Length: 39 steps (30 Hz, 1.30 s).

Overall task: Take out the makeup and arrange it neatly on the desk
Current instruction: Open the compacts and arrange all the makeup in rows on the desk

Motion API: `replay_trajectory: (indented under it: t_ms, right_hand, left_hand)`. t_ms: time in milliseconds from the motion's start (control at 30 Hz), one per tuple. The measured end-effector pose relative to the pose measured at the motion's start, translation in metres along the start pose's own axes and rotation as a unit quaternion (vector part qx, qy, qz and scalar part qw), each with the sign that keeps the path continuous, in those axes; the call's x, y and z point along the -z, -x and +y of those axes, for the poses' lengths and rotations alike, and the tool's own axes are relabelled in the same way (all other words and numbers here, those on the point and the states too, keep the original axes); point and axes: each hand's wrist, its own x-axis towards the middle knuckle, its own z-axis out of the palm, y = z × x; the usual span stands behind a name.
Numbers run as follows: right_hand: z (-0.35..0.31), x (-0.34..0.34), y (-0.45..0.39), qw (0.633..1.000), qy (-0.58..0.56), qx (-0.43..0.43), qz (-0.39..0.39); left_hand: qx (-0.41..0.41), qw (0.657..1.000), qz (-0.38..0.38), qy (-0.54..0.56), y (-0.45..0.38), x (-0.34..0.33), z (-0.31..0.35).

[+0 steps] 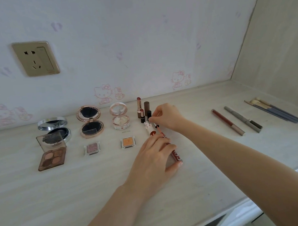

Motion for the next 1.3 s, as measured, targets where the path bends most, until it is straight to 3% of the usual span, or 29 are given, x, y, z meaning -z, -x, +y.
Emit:
replay_trajectory:
  t_ms: [433, 767, 1000, 1300]
  right_hand:
    - [0.001, -0.002, 0.005, 1.000, 0.021, -0.001, -0.002]
    - [0.011, 0.038, 0.046, 0.997, 0.062, 0.038, -0.024]
    - [0.044, 0.073, 0.098, 0.992, 0.106, 0.068, 0.018]
    - [0.101, 0.116, 0.136, 0.985, 0.157, 0.016, 0.075]
  left_hand:
    - [0.004, 1.000, -0.005, 0.014, 0.002, 0.001, 0.001]
    - [0.010, 0.999, 0.006, 0.033, -0.001, 0.004, 0.000]
    - [0.023, 0.999, 0.011, 0.047, -0.028, 0.003, 0.002]
    - [0.046, 0.994, -0.062, 0.079, -0.099, -0.033, 0.038]
